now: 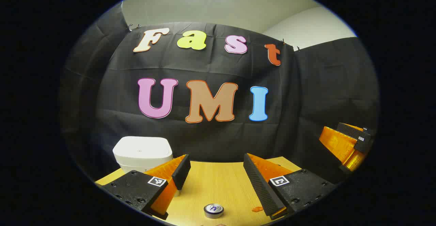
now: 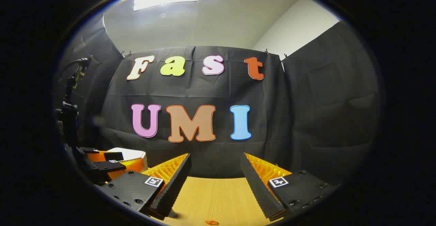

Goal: Press the lid of the desktop garbage bin to open it, pick up the crumpled paper on the desktop and throw it into the bin, then pick up the pop can on the desktop and drop it into the bin, and finally close the garbage bin lid.

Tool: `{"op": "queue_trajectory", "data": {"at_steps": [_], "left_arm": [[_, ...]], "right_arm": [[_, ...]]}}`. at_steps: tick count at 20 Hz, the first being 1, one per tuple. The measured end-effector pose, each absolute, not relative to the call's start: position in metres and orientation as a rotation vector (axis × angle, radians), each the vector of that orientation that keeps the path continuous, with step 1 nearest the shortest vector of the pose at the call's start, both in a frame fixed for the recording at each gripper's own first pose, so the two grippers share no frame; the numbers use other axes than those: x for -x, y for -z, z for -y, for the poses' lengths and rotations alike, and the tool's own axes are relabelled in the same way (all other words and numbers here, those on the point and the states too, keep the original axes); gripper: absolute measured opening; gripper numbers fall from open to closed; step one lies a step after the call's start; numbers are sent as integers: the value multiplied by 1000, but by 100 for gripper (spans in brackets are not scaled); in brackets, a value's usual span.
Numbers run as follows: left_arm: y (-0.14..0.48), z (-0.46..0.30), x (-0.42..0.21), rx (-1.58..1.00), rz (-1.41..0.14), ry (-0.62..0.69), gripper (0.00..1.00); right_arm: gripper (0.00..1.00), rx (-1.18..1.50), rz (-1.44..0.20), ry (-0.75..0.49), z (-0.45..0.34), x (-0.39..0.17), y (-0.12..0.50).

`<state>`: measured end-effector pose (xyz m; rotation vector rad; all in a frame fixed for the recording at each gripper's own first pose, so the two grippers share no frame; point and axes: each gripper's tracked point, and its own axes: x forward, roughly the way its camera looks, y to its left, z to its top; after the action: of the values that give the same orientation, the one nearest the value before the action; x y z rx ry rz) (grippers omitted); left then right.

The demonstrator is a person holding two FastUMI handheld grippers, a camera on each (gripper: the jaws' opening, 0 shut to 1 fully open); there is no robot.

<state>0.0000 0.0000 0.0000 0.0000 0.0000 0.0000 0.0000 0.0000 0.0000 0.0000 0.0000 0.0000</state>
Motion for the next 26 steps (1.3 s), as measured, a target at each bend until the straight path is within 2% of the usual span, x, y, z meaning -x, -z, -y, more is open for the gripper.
{"op": "queue_trajectory", "data": {"at_steps": [18,26], "left_arm": [[-25,-30,11,-27,102,-104,94],[-20,-37,11,-25,92,-123,94]], "right_arm": [[96,-16,-10,-89,-25,-13,6],[96,-11,-12,-114,-32,-14,6]]}}
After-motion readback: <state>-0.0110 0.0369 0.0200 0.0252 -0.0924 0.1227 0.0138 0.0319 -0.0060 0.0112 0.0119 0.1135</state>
